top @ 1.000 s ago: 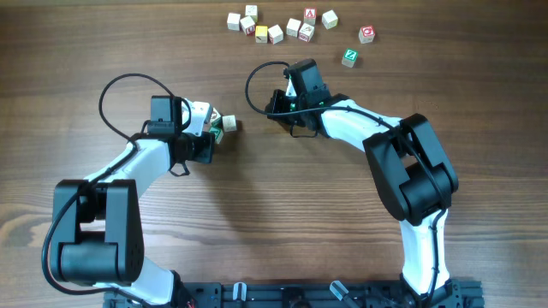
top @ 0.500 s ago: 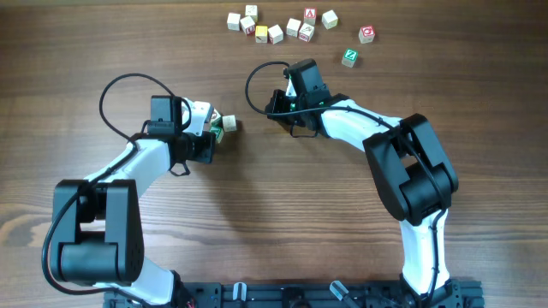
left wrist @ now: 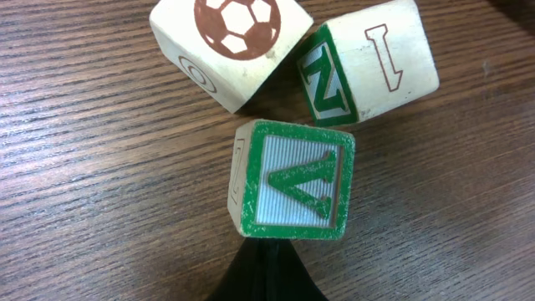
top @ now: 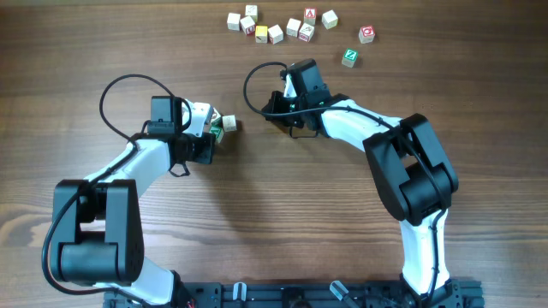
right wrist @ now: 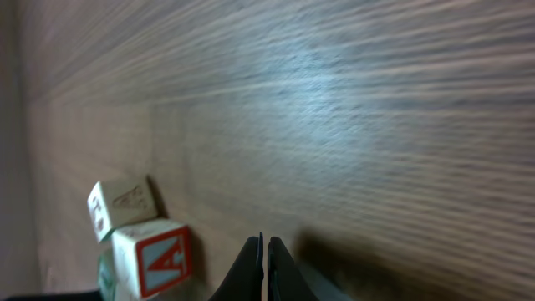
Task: Form a circle
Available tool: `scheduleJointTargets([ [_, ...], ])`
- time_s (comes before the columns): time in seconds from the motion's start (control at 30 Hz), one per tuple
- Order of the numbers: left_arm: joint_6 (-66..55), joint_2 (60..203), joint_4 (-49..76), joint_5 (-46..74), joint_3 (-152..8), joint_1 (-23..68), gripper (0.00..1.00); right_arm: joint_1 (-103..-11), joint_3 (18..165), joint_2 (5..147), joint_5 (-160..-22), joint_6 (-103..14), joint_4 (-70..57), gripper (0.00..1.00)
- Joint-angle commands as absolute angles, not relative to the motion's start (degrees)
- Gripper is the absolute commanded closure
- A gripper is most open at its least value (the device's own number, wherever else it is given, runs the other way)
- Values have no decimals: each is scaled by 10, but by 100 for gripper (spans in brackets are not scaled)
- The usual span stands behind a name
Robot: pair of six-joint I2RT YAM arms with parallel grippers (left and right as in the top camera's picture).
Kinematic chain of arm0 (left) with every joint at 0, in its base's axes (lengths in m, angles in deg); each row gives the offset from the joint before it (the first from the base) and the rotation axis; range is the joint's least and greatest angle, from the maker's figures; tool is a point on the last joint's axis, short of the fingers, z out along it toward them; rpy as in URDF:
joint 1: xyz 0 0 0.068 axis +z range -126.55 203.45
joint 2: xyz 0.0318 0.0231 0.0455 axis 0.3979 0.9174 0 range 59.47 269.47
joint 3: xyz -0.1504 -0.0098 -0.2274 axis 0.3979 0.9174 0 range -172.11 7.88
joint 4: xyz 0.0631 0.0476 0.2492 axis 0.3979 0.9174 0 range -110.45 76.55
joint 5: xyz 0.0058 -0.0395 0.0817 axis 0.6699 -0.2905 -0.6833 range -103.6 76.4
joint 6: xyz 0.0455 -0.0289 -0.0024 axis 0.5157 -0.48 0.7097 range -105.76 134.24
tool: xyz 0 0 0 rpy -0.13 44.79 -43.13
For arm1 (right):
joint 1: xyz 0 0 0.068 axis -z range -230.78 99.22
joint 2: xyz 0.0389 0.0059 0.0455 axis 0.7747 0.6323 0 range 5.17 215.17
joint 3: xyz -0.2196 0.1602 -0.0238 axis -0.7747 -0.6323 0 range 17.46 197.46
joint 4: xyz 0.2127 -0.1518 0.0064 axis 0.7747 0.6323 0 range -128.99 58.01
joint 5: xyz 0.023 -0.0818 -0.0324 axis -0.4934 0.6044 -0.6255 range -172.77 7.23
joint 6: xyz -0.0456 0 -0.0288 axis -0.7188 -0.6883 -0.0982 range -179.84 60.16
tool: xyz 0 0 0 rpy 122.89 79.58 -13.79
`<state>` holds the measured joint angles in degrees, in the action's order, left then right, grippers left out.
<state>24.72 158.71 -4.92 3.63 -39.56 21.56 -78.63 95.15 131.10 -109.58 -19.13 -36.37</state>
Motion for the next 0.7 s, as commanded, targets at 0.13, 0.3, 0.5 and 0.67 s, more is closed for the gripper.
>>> scheduleJointTargets([
  [0.13,258,1596,-52,33,-390,213,96,-803,954,1319,-1148,-207,-364,95],
  [0.3,258,1596,-53,33,-390,213,96,-831,954,1319,-1138,-209,-386,95],
  [0.5,258,1596,-53,33,-390,213,96,-837,954,1323,-1126,-206,-394,95],
  [0.67,258,1596,-53,33,-390,213,96,-844,954,1324,-1097,-206,-402,95],
])
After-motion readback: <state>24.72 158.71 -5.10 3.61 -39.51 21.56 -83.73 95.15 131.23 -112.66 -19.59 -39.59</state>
